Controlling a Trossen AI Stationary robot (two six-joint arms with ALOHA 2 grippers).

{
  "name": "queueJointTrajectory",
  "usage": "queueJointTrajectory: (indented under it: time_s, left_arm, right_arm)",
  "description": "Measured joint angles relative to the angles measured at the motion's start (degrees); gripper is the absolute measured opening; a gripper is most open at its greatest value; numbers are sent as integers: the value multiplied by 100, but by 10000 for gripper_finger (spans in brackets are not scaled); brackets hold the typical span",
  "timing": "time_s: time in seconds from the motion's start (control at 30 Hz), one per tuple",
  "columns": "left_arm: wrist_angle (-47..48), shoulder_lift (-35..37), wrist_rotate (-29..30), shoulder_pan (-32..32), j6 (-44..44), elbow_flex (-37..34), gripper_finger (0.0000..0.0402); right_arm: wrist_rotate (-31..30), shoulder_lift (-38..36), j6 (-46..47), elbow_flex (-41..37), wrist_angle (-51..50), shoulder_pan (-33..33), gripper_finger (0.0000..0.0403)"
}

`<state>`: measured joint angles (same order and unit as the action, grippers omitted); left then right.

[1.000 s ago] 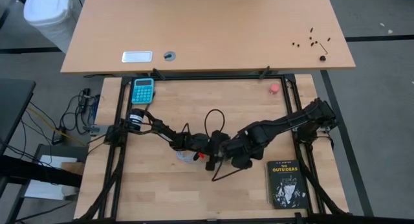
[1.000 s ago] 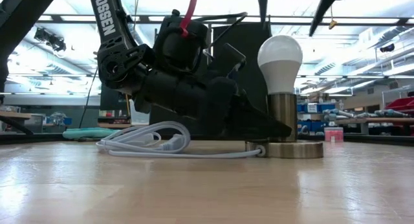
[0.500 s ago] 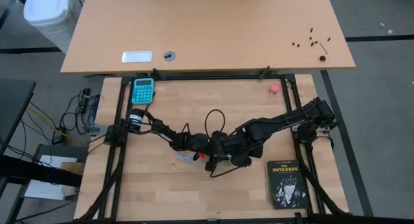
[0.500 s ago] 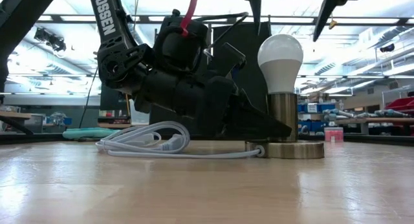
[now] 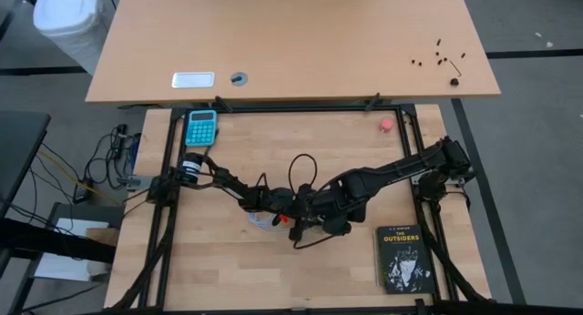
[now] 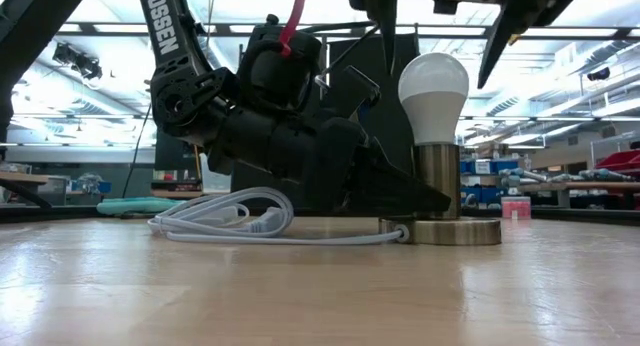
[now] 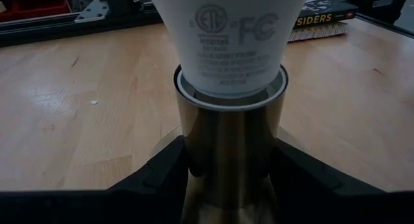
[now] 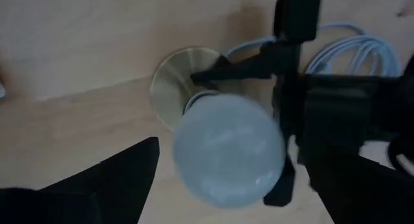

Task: Screw lightbulb
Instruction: Insert the lightbulb into the lamp

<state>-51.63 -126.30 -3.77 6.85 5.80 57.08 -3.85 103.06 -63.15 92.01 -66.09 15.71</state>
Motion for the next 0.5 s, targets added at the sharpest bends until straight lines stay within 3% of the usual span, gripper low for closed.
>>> queueJointTrajectory:
  time_s: [0.3, 0.5]
  left_arm:
    - [0, 0, 2, 0, -2, 0, 195]
    - [-1, 0, 2, 0, -2, 0, 195]
  right_arm:
    - [143, -2, 30, -23, 118, -135, 384]
    - [228, -6, 12, -438, 393, -160, 384]
